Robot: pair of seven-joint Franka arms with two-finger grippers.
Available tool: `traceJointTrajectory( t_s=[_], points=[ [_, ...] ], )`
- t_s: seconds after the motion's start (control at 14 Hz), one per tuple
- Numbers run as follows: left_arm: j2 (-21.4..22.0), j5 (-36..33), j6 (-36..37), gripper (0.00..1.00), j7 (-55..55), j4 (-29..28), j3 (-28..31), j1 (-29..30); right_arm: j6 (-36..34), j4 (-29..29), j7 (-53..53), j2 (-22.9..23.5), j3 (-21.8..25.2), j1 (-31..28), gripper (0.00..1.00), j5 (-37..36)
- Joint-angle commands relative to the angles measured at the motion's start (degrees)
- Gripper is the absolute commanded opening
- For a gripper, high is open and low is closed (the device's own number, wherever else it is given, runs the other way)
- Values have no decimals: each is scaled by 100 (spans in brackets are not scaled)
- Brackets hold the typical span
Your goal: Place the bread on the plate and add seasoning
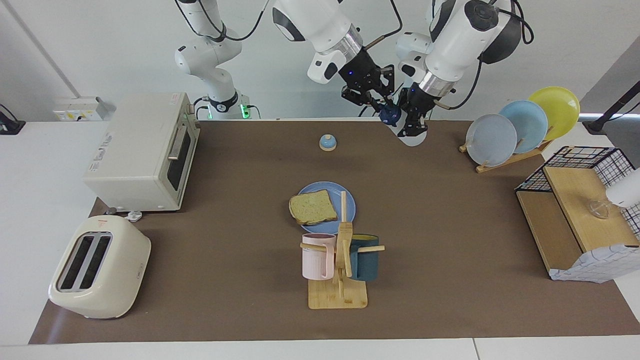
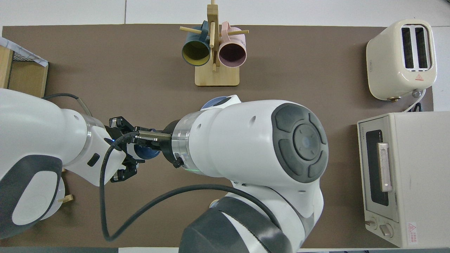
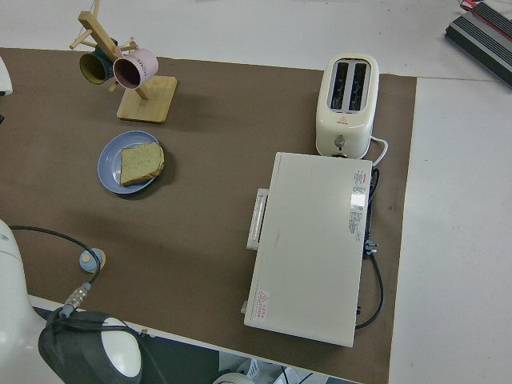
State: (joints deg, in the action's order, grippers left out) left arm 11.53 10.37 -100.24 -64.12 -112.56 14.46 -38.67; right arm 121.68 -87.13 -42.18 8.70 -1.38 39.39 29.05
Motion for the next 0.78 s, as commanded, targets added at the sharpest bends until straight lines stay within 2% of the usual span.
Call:
traceJointTrajectory(
  t_s=[0.0,0.14,0.21,0.43,0.5,0.71],
  points=[
    [148,70,-22,0,66,-108,21,-17,58,-102,-54,-87,-20,-37,35,-119],
    [148,70,-22,0,66,-108,21,-17,58,-93,-19,-87,-20,-54,35,-128],
    [148,70,-22,0,75,-108,21,-17,41,-93,-10,-87,-20,-63,31,-145],
    [148,70,-22,0,75,-108,21,-17,32,-93,-10,-87,-20,-81,3,-145],
    [148,70,-22,0,75,-108,21,-17,32,-93,-18,-87,-20,-81,0,-145],
    [148,70,-22,0,75,-108,21,-17,58,-93,-27,-87,-20,-81,0,-145]
  ],
)
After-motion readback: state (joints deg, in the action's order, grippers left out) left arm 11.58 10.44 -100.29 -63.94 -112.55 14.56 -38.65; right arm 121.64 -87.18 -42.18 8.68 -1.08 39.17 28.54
